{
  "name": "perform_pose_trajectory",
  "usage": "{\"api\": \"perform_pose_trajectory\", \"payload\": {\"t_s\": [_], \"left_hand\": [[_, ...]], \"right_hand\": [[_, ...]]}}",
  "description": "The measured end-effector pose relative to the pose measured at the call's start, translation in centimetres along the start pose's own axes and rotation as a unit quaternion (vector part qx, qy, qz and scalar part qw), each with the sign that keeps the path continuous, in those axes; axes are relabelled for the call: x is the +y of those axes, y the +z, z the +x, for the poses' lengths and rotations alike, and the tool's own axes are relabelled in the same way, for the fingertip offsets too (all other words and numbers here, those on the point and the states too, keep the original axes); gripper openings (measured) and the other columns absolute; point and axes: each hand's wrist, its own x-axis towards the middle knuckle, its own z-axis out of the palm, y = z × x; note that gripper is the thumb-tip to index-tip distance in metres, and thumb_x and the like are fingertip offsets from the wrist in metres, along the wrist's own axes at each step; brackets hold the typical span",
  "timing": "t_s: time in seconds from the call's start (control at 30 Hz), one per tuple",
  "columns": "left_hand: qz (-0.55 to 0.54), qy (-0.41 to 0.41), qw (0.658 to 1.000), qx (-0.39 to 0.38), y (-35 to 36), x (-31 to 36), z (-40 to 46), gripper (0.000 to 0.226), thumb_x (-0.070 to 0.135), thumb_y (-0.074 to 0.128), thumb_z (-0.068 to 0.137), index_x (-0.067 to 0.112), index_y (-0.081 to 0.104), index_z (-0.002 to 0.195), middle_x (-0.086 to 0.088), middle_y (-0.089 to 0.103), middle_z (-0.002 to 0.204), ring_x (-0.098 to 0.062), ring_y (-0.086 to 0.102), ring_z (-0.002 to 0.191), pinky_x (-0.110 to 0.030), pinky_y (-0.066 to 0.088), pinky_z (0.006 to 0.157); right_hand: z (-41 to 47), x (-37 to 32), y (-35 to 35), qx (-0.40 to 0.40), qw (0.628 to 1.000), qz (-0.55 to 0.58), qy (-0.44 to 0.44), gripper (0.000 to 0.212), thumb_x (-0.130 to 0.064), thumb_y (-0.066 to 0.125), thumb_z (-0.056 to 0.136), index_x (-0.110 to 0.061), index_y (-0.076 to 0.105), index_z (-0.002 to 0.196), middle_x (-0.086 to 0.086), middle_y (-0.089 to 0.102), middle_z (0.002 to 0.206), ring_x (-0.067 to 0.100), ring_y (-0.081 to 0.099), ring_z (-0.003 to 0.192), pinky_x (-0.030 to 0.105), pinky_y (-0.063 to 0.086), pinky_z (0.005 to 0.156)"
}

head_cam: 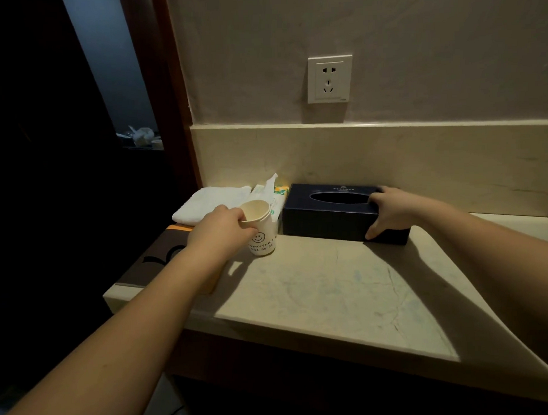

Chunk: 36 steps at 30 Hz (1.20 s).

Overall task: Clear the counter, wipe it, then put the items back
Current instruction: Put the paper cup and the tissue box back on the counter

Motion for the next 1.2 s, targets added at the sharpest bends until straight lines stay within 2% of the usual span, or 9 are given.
{"api": "perform_pose_trajectory", "payload": {"t_s": [0.13, 0.37, 0.63, 0.9, 1.07, 1.2], "left_hand": [[-0.008, -0.019, 1.0, 0.008, -0.1, -0.5, 0.2, 0.024, 0.04, 0.058, 0.089, 0.021, 0.062, 0.103, -0.002, 0.05, 0.111, -0.023, 0.054, 0.098, -0.037, 0.05, 0.08], [0.0, -0.015, 0.999, 0.038, -0.1, -0.8, 0.6, 0.022, 0.035, 0.056, 0.089, 0.021, 0.063, 0.105, -0.002, 0.052, 0.114, -0.022, 0.053, 0.098, -0.032, 0.043, 0.068], [-0.026, -0.011, 0.998, 0.055, 0.4, -1.4, 1.0, 0.028, 0.032, 0.058, 0.09, 0.021, 0.06, 0.115, -0.001, 0.05, 0.125, -0.021, 0.048, 0.115, -0.032, 0.039, 0.073], [-0.027, -0.001, 0.998, 0.055, 0.7, -2.2, 0.7, 0.03, 0.033, 0.058, 0.09, 0.021, 0.058, 0.118, 0.0, 0.05, 0.126, -0.02, 0.05, 0.112, -0.033, 0.043, 0.073], [-0.028, 0.013, 0.998, 0.052, 0.8, -2.1, 0.6, 0.035, 0.032, 0.059, 0.09, 0.02, 0.056, 0.123, -0.002, 0.05, 0.128, -0.022, 0.049, 0.116, -0.036, 0.046, 0.079], [-0.018, 0.018, 0.998, 0.055, 0.5, -1.8, 0.5, 0.031, 0.031, 0.059, 0.09, 0.02, 0.058, 0.119, -0.002, 0.051, 0.125, -0.022, 0.048, 0.115, -0.039, 0.048, 0.081]], "right_hand": [[0.8, -0.4, 0.0, 0.0, 1.0, 0.007, 0.0, 0.085, -0.055, 0.08, 0.065, -0.014, 0.047, 0.131, 0.01, 0.04, 0.13, 0.029, 0.042, 0.118, 0.033, 0.039, 0.091], [1.9, -0.8, -0.1, 0.002, 1.0, 0.001, -0.005, 0.082, -0.054, 0.081, 0.064, -0.014, 0.048, 0.128, 0.009, 0.041, 0.129, 0.028, 0.043, 0.116, 0.035, 0.042, 0.095], [2.4, -0.6, -0.1, -0.007, 1.0, 0.003, 0.001, 0.081, -0.051, 0.081, 0.067, -0.014, 0.046, 0.131, 0.009, 0.039, 0.133, 0.029, 0.043, 0.118, 0.036, 0.04, 0.096], [2.4, -0.6, 0.2, -0.004, 1.0, 0.006, 0.003, 0.084, -0.052, 0.081, 0.066, -0.015, 0.044, 0.133, 0.008, 0.037, 0.136, 0.029, 0.041, 0.122, 0.037, 0.039, 0.098], [2.2, -0.6, 0.3, 0.004, 1.0, 0.006, 0.0, 0.084, -0.051, 0.081, 0.067, -0.014, 0.044, 0.133, 0.008, 0.037, 0.136, 0.029, 0.041, 0.121, 0.037, 0.039, 0.099], [2.0, -0.7, 0.3, 0.006, 1.0, 0.001, 0.001, 0.084, -0.051, 0.081, 0.067, -0.015, 0.044, 0.133, 0.008, 0.038, 0.135, 0.029, 0.042, 0.12, 0.039, 0.04, 0.099]]}}
